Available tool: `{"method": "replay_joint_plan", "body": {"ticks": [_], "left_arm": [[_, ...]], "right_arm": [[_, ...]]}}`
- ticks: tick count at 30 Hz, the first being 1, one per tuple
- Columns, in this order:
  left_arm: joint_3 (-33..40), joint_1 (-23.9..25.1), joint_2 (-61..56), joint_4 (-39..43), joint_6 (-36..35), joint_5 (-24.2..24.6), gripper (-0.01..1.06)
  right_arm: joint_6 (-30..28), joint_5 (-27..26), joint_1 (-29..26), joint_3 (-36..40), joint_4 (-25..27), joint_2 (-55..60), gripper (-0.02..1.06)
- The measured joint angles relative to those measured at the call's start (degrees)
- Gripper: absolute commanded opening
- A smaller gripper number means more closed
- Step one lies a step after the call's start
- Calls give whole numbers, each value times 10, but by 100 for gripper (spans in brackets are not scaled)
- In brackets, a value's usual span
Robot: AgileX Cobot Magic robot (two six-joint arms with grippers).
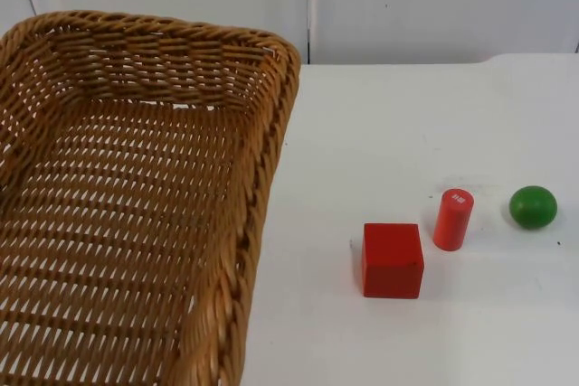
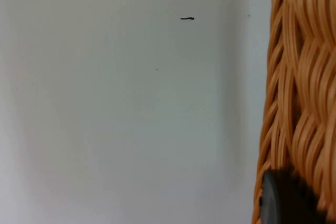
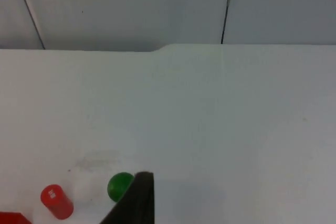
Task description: Pick up the basket with the left hand and place the object to the left of the red cylinder into the basket with the right hand.
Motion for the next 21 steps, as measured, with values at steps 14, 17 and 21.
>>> {"method": "replay_joint_plan", "body": {"ticks": [14,17,21], "left_arm": [[0,0,0,0,2,-1,0],[0,0,0,0,2,-1,0],[0,0,0,0,2,-3,0]], "right_arm": [[-24,-13,0,-95,0,198,105],[-28,-18,0,-103,0,218,105],[-53,-30,0,-104,-1,244,105]]}}
